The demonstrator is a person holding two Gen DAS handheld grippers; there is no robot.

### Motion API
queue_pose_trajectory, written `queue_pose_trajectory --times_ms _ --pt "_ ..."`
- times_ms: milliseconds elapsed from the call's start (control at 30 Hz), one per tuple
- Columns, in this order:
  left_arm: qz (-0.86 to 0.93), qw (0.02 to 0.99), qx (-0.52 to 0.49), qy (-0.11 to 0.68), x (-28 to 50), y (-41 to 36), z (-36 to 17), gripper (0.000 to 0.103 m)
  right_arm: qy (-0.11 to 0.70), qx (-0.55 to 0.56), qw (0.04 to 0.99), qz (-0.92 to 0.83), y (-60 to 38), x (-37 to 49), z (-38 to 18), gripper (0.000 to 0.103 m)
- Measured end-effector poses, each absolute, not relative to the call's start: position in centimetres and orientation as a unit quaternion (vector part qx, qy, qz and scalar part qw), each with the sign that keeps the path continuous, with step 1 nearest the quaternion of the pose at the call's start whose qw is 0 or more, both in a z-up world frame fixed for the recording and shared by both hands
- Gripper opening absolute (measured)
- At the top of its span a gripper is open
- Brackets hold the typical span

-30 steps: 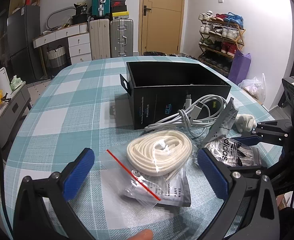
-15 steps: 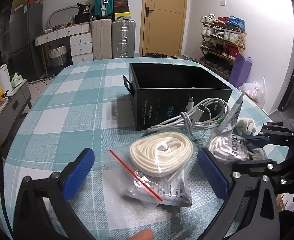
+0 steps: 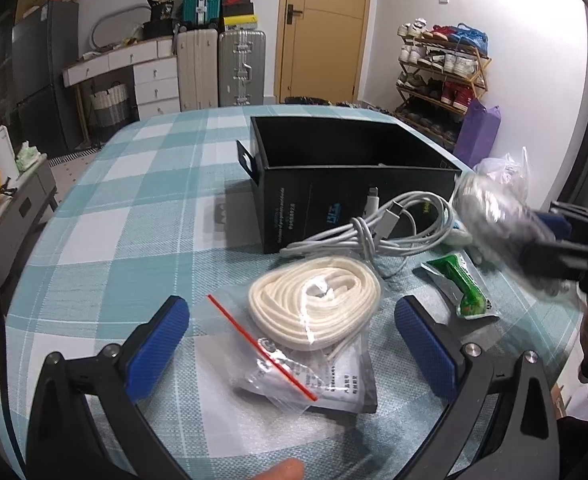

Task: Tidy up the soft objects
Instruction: 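Grasp the bagged adidas shoelace pack with the right gripper, then grasp the bagged cream rope with the left gripper while the right gripper holds the adidas pack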

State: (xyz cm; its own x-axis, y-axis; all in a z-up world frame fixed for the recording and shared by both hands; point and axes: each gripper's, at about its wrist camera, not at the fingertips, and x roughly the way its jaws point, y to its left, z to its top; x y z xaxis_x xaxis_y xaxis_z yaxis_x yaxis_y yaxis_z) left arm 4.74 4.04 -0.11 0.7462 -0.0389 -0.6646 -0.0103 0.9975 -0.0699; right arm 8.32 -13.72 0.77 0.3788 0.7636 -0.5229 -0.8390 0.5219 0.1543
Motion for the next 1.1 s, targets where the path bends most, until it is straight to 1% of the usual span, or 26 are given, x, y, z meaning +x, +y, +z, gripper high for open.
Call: queue_pose_trajectory --times_ms 500,600,667,900,1000,1067,1100 --pt "-0.038 0.923 0.055 0.378 6.9 1.4 -0.1 0.102 0.278 -0.049 0.845 0.454 -15.3 8.8 1.2 0.037" --pt "-0.042 0.917 0.063 0.392 7.4 1.1 -0.4 0.093 0.281 -0.049 0.845 0.453 -15.4 8.9 1.2 0.037" --pt "-0.043 0.913 0.066 0.400 7.7 1.0 -0.6 0.086 0.282 -0.050 0.845 0.451 -15.4 8.9 1.1 0.037" --pt "-0.059 0.911 0.062 0.404 7.7 0.9 -0.6 0.074 0.287 -0.051 0.845 0.449 -15.4 8.9 1.0 0.037" --pt "-0.065 0.911 0.072 0.402 7.6 0.5 -0.5 0.067 0.286 -0.050 0.845 0.449 -15.4 8.9 1.0 0.037" --pt "-0.069 0.911 0.078 0.399 7.7 0.3 -0.5 0.058 0.285 -0.050 0.846 0.448 -15.4 8.9 0.9 0.037" --pt "-0.069 0.912 0.082 0.397 7.6 0.2 -0.4 0.056 0.285 -0.051 0.846 0.448 -15.4 8.9 0.9 0.037"
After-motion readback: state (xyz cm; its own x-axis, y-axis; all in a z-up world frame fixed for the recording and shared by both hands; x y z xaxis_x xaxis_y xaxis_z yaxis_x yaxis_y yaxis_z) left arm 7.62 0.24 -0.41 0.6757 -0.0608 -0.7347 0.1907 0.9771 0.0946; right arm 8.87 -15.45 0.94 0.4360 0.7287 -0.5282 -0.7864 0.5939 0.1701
